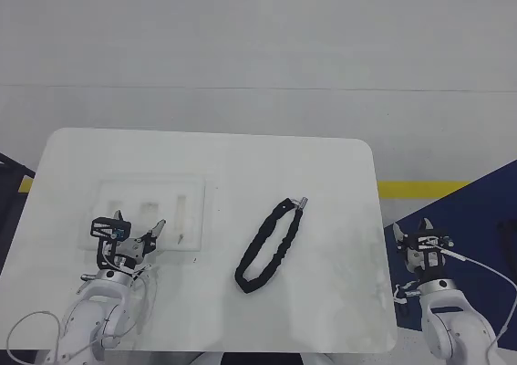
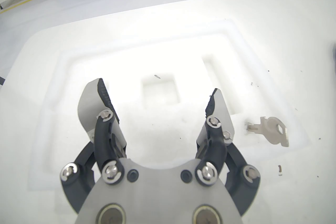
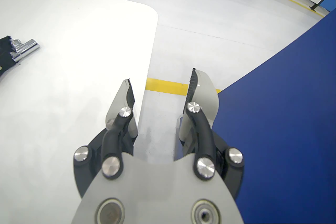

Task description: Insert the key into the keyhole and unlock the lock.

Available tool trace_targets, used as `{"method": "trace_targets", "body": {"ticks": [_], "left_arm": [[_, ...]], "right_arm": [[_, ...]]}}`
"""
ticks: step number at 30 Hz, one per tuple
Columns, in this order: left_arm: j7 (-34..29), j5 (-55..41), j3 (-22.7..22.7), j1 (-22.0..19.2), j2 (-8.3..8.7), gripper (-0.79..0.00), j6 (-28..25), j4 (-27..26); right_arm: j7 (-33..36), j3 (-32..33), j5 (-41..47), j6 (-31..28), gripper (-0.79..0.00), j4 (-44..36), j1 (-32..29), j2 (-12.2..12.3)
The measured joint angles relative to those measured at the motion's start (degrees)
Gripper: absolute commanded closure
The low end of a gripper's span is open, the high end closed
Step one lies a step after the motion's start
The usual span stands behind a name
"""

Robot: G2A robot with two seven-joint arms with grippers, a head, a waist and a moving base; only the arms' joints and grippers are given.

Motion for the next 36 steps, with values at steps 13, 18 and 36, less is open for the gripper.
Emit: {"method": "trace_targets", "body": {"ticks": [13, 18, 36], "left_arm": [[0.00, 0.00, 0.00, 0.00, 0.00, -0.683, 0.00, 0.00], [0.00, 0.00, 0.00, 0.00, 0.00, -0.785, 0.00, 0.00], [-55.24, -34.94, -13.89, -3.59, 0.76, -0.785, 13.49, -31.76]], "right_arm": [[0.00, 0.00, 0.00, 0.00, -0.370, 0.00, 0.00, 0.00], [0.00, 0.00, 0.00, 0.00, -0.785, 0.00, 0.00, 0.00], [0.00, 0.00, 0.00, 0.00, -0.785, 0.00, 0.00, 0.00]]}}
